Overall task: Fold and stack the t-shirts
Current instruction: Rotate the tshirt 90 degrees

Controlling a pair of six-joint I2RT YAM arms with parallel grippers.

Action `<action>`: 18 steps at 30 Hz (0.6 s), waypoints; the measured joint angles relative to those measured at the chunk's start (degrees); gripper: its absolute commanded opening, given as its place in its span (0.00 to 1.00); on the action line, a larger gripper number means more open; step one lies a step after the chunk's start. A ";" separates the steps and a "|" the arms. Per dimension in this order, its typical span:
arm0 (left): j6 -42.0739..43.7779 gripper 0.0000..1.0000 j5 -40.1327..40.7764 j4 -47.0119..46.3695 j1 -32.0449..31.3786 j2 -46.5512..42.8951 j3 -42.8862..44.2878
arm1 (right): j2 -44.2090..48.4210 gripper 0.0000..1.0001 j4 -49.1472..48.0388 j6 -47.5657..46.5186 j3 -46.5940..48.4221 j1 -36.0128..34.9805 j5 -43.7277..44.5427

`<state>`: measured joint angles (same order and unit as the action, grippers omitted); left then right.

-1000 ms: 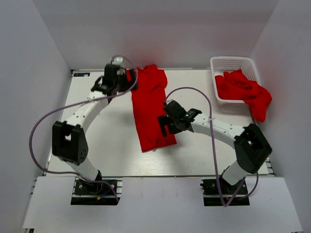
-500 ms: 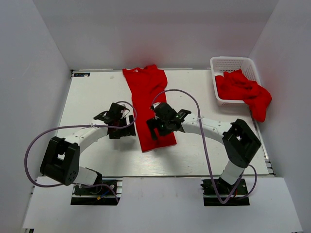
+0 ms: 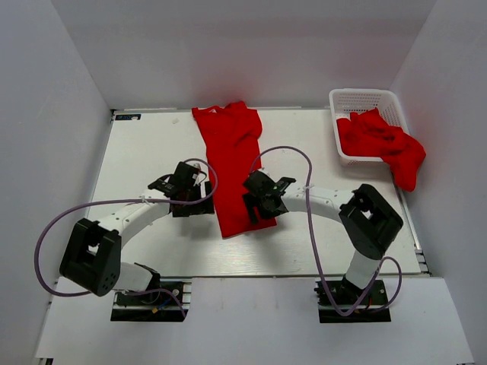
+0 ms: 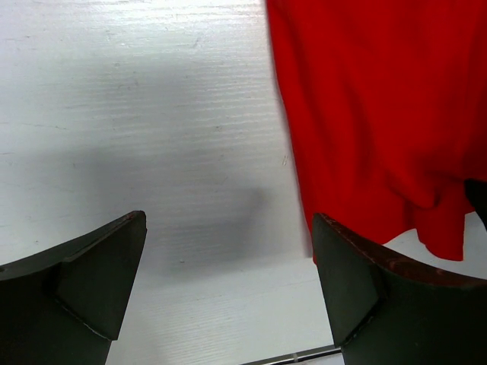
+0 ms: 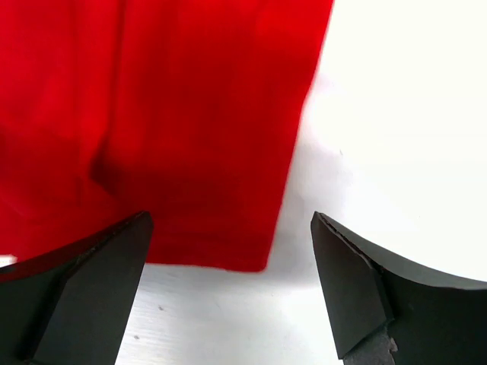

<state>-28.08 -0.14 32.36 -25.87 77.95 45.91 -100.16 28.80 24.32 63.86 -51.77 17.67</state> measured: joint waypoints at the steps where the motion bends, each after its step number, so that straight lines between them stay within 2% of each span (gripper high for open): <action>1: 0.15 1.00 0.04 0.13 -0.33 0.07 0.02 | 0.46 0.90 0.07 0.22 -0.79 0.04 -0.02; 11: 1.11 1.00 -1.55 -1.53 -6.80 5.57 0.70 | 9.75 0.90 -1.46 2.78 -4.59 0.55 -0.17; 14: 1.07 0.95 -2.01 -2.21 -9.57 7.82 1.07 | 12.04 0.90 -2.05 4.37 -6.36 1.66 -0.26; 18: 0.46 0.94 -1.20 -2.16 -12.41 9.79 2.10 | 12.13 0.85 -2.45 5.62 -7.91 3.63 -2.21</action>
<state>-27.62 -1.34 30.20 -38.28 87.74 48.01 -88.03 26.35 29.93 55.94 -48.14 15.46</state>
